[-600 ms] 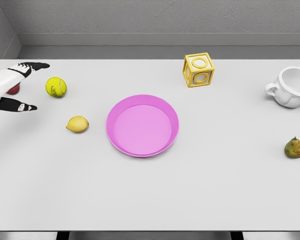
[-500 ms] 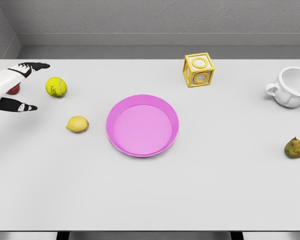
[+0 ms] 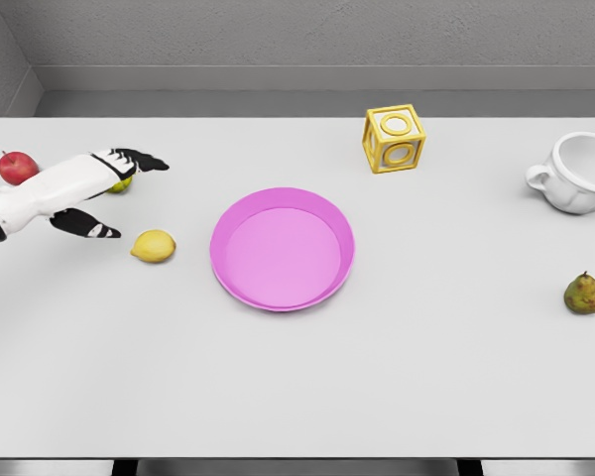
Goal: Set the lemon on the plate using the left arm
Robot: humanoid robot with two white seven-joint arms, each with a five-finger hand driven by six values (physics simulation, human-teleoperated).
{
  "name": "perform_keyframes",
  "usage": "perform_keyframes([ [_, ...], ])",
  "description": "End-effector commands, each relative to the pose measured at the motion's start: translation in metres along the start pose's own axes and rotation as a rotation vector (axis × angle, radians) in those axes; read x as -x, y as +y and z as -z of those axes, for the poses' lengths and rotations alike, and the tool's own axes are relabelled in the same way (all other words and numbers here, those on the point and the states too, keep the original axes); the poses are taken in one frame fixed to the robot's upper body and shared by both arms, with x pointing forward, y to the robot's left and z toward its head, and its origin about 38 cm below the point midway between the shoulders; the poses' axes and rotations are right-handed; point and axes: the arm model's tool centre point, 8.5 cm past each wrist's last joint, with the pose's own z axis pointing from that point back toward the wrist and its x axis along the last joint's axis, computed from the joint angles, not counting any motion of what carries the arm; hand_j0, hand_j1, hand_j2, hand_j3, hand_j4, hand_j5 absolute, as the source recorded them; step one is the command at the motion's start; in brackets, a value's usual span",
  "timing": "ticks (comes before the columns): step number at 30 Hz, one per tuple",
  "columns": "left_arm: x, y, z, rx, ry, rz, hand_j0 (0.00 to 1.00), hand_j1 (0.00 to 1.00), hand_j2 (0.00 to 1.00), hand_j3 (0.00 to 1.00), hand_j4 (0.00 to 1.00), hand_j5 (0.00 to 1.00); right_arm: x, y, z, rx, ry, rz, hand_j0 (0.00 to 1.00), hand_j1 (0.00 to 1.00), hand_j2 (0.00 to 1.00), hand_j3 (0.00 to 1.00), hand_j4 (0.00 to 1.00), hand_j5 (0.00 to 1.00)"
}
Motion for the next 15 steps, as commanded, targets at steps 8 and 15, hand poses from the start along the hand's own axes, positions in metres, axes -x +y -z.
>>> perform_keyframes([
  [8, -0.021, -0.038, 0.005, 0.183, -0.072, 0.023, 1.00, 1.00, 1.00, 1.00, 1.00, 1.00, 0.000, 0.000, 0.000, 0.000, 0.000, 0.001, 1.00, 1.00, 1.00, 1.00, 1.00, 1.00],
  [15, 0.009, -0.045, -0.010, 0.189, 0.024, -0.022, 1.00, 1.00, 1.00, 1.00, 1.00, 1.00, -0.001, 0.000, 0.000, 0.000, -0.002, 0.000, 1.00, 1.00, 1.00, 1.00, 1.00, 1.00],
])
